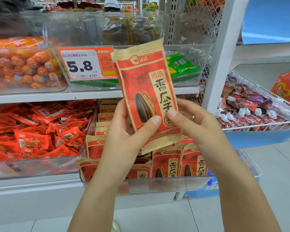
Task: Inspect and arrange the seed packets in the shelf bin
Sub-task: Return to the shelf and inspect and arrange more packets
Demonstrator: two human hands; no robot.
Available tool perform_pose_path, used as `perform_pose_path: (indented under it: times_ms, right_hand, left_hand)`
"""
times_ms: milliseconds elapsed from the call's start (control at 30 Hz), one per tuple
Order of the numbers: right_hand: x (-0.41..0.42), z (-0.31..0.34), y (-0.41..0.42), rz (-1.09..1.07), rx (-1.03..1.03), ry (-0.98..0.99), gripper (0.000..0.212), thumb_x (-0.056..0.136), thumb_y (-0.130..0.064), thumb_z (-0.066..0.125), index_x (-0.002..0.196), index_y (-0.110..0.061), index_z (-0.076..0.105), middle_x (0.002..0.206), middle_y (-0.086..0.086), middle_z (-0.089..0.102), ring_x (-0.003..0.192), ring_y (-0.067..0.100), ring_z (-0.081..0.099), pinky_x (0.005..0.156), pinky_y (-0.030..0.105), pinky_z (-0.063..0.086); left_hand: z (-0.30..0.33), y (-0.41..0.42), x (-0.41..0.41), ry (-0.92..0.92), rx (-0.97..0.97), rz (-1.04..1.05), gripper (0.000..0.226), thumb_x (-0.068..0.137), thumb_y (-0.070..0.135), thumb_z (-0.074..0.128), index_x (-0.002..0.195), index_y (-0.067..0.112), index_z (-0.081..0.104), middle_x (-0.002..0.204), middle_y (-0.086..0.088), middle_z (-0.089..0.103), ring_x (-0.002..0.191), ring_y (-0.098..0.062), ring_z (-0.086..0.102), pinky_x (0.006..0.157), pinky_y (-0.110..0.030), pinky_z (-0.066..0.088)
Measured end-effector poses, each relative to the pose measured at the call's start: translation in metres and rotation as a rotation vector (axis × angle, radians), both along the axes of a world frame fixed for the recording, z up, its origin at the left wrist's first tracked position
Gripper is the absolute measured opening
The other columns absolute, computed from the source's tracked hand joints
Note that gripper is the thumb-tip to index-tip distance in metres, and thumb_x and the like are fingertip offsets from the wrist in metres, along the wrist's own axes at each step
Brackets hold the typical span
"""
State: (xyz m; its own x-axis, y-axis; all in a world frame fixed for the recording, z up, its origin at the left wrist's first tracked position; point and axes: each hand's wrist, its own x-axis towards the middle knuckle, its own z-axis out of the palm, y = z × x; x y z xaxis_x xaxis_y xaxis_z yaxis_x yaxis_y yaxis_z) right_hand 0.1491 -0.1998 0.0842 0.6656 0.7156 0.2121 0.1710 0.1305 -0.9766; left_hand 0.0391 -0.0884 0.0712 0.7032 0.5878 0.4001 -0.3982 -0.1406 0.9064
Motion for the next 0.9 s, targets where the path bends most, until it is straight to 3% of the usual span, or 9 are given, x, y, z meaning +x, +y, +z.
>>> perform_pose_path:
  times_ms: [67, 133, 300, 400, 567, 700, 800, 900]
  right_hand:
    - [0.0, 0.0, -0.001, 0.066, -0.055, 0.009, 0.048, 0.074, -0.034, 0.067, 0.12, -0.021, 0.066, 0.098, -0.001, 0.076, 0.091, 0.014, 0.073, 0.077, 0.024, 0.057]
    - [-0.001, -0.001, 0.0, 0.079, -0.072, 0.007, 0.046, 0.071, -0.033, 0.069, 0.116, -0.022, 0.067, 0.096, 0.002, 0.077, 0.087, 0.013, 0.073, 0.068, 0.018, 0.054]
    - [0.0, -0.003, 0.002, 0.059, -0.142, -0.002, 0.042, 0.07, -0.038, 0.067, 0.109, -0.023, 0.068, 0.082, 0.0, 0.077, 0.076, 0.007, 0.071, 0.06, 0.011, 0.049]
    - [0.0, -0.007, 0.005, 0.071, -0.187, -0.018, 0.044, 0.073, -0.042, 0.065, 0.114, -0.025, 0.065, 0.086, 0.003, 0.077, 0.087, 0.016, 0.072, 0.072, 0.026, 0.057]
    - [-0.004, -0.009, 0.009, 0.065, -0.214, -0.029, 0.048, 0.073, -0.049, 0.062, 0.116, -0.028, 0.064, 0.089, -0.002, 0.077, 0.09, 0.018, 0.073, 0.085, 0.041, 0.055]
    - [-0.008, -0.008, 0.014, -0.002, -0.108, 0.06, 0.032, 0.081, -0.032, 0.069, 0.111, -0.022, 0.066, 0.091, -0.001, 0.076, 0.078, 0.008, 0.072, 0.064, 0.019, 0.054]
    - [-0.009, -0.007, 0.015, -0.023, -0.068, 0.137, 0.035, 0.073, -0.032, 0.072, 0.105, -0.017, 0.068, 0.09, 0.001, 0.077, 0.077, 0.014, 0.074, 0.062, 0.022, 0.057]
    - [-0.007, -0.006, 0.013, -0.019, -0.081, 0.141, 0.026, 0.079, -0.026, 0.073, 0.101, -0.015, 0.068, 0.084, 0.0, 0.077, 0.069, 0.013, 0.074, 0.053, 0.018, 0.051]
  left_hand:
    - [0.0, 0.003, -0.001, -0.028, -0.071, -0.024, 0.038, 0.083, 0.019, 0.067, 0.12, 0.019, 0.058, 0.113, 0.0, 0.073, 0.106, -0.018, 0.069, 0.085, -0.03, 0.056]
    - [0.001, 0.004, -0.001, -0.018, -0.081, 0.013, 0.035, 0.086, 0.024, 0.067, 0.12, 0.018, 0.061, 0.113, -0.002, 0.073, 0.106, -0.02, 0.069, 0.088, -0.035, 0.057]
    - [0.001, 0.014, -0.007, 0.134, -0.149, 0.038, 0.036, 0.086, 0.032, 0.059, 0.118, 0.016, 0.066, 0.102, 0.0, 0.076, 0.095, -0.017, 0.073, 0.08, -0.031, 0.06]
    - [-0.001, 0.024, -0.011, 0.167, -0.184, 0.067, 0.037, 0.084, 0.033, 0.06, 0.116, 0.014, 0.066, 0.097, -0.003, 0.077, 0.088, -0.018, 0.074, 0.069, -0.027, 0.059]
    - [-0.004, 0.027, -0.012, 0.215, -0.153, 0.072, 0.034, 0.087, 0.031, 0.059, 0.116, 0.014, 0.066, 0.095, -0.003, 0.077, 0.086, -0.019, 0.074, 0.071, -0.026, 0.059]
    - [-0.005, 0.023, -0.01, 0.261, -0.136, 0.003, 0.025, 0.091, 0.026, 0.059, 0.112, 0.015, 0.067, 0.089, -0.002, 0.077, 0.08, -0.014, 0.074, 0.064, -0.018, 0.054]
    - [-0.003, 0.022, -0.01, 0.302, -0.13, -0.029, 0.023, 0.086, 0.03, 0.06, 0.102, 0.018, 0.071, 0.084, 0.0, 0.077, 0.076, -0.011, 0.074, 0.061, -0.014, 0.051]
    - [-0.003, 0.023, -0.012, 0.31, -0.108, -0.024, 0.028, 0.083, 0.041, 0.057, 0.093, 0.021, 0.074, 0.085, 0.001, 0.077, 0.078, -0.011, 0.073, 0.062, -0.014, 0.051]
